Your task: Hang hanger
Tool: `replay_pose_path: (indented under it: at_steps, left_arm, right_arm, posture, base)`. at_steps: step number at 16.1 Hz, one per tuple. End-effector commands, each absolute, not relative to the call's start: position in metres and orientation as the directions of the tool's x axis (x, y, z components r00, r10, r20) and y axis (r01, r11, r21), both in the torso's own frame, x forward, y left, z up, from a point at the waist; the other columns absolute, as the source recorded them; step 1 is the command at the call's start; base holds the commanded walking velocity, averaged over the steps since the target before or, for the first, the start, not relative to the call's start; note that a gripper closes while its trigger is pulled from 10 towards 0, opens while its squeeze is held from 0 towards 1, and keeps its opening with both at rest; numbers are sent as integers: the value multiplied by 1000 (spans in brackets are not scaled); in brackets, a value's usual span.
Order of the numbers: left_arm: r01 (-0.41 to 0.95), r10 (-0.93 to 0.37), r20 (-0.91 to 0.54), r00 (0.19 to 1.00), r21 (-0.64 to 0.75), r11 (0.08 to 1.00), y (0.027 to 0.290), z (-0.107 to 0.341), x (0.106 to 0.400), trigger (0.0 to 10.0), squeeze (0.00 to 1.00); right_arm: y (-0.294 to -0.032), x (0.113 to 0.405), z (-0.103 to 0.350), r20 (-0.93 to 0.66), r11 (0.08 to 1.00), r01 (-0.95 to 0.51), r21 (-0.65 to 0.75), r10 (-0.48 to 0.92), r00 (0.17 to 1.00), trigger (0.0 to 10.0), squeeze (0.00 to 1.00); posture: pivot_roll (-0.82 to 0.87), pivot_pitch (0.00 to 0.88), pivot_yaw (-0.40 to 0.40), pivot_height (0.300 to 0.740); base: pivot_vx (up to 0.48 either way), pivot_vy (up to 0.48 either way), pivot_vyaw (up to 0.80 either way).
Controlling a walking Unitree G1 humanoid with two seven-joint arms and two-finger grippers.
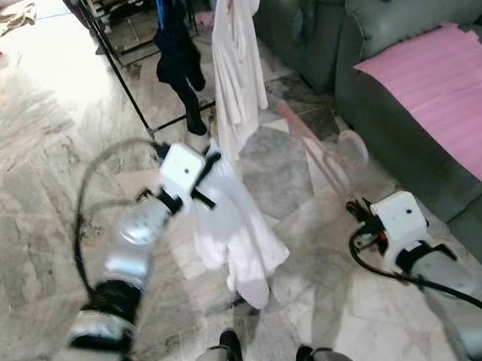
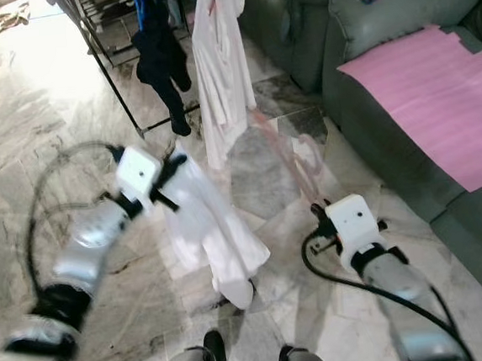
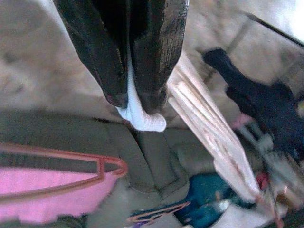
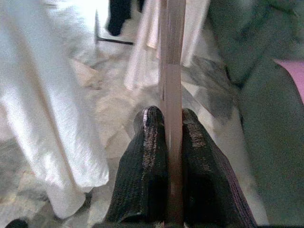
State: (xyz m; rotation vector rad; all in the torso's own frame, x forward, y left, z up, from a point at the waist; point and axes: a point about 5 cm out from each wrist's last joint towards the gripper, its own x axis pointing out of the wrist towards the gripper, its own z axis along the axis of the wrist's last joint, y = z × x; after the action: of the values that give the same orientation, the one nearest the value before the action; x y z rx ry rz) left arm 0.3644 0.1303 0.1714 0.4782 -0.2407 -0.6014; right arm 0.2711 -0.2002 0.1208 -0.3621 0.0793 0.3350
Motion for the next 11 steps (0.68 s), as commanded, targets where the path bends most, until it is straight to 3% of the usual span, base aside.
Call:
replay_pose_path:
  at_steps: [1, 2, 4, 8, 11]
  left_arm:
    - [493, -637, 66, 768, 574, 654, 127, 174, 363, 10000, 0]
    - [474, -671, 29, 741, 685, 553, 128, 183, 366, 10000, 0]
    - [410, -649, -12, 761, 784, 466, 138, 194, 375, 10000, 0]
    - [373, -623, -4, 782, 803, 464, 148, 196, 379, 10000, 0]
    - [387, -638, -13, 770, 804, 450, 150, 191, 376, 10000, 0]
  right_arm:
    - [-197, 266, 124, -135, 857, -381, -347, 356, 925, 10000, 0]
    - [-202, 263, 127, -167, 820, -427, -381, 393, 904, 10000, 0]
    - [-208, 259, 131, -205, 775, -489, -401, 444, 872, 10000, 0]
    - [-205, 257, 130, -228, 759, -520, -393, 467, 854, 10000, 0]
    - [-193, 244, 124, -304, 667, -652, -360, 577, 758, 10000, 0]
  posture:
    - [-27, 273, 100, 740]
    - [-29, 273, 102, 740]
    - [-33, 270, 103, 740]
    - [-32, 266, 103, 740]
    - [-26, 268, 96, 740]
  base:
    - [0, 0, 0]
    - [0, 0, 0]
    - [0, 0, 0]
    - [0, 0, 0]
    - [0, 0, 0]
